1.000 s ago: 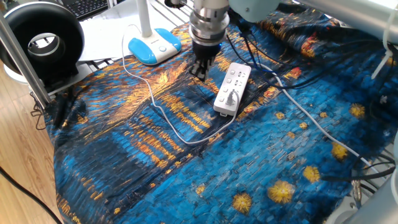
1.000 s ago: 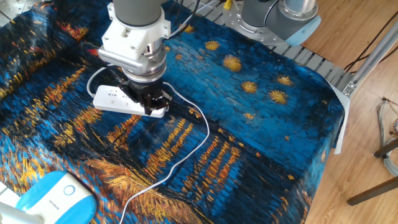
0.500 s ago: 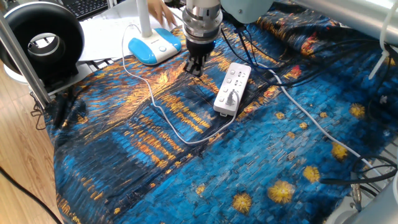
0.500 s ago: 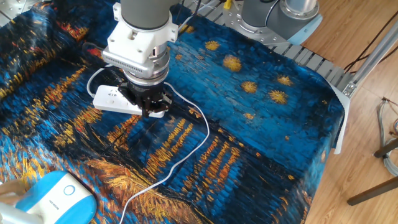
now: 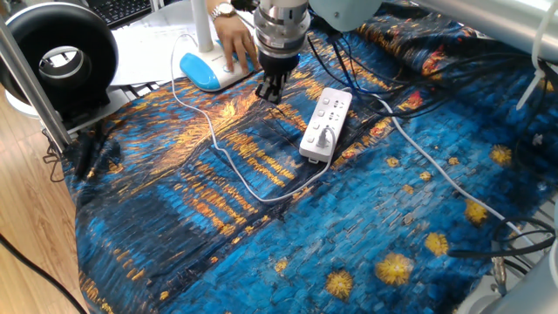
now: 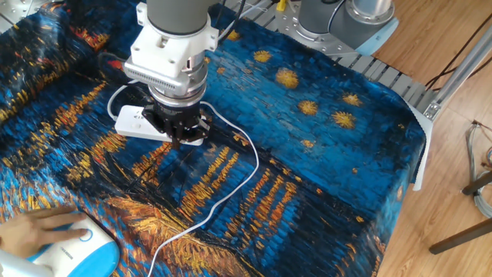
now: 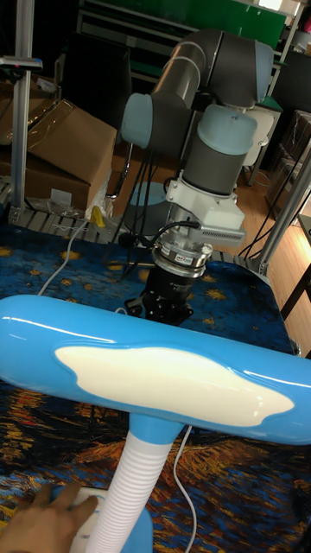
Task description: Plug in the power cord of the desk lamp, turn on the socket, and light up the desk lamp
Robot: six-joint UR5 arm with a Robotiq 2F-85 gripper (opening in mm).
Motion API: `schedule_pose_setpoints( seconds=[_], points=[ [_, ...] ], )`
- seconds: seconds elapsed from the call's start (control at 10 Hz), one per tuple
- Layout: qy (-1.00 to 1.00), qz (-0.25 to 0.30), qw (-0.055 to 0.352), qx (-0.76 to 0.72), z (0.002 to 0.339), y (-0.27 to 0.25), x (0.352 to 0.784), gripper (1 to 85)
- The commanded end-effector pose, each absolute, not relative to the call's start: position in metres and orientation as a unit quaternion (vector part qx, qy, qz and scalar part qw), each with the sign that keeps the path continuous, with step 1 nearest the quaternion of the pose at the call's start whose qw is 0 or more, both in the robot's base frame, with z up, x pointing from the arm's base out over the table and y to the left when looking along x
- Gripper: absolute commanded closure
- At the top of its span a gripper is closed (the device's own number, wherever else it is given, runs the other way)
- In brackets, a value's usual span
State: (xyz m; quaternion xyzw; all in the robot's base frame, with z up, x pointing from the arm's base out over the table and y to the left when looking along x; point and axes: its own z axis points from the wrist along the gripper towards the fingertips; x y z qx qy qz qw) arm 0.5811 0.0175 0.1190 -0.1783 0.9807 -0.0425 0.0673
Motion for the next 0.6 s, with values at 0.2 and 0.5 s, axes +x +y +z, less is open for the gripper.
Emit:
schedule_pose_setpoints(
  seconds=[0.2, 0.5],
  points=[
    [0.982, -0.039, 0.07, -0.169, 0.1148, 0.0238, 0.5878, 84.3],
    [0.983, -0.041, 0.075, -0.165, 0.1163, 0.0258, 0.5893, 84.3]
  ],
)
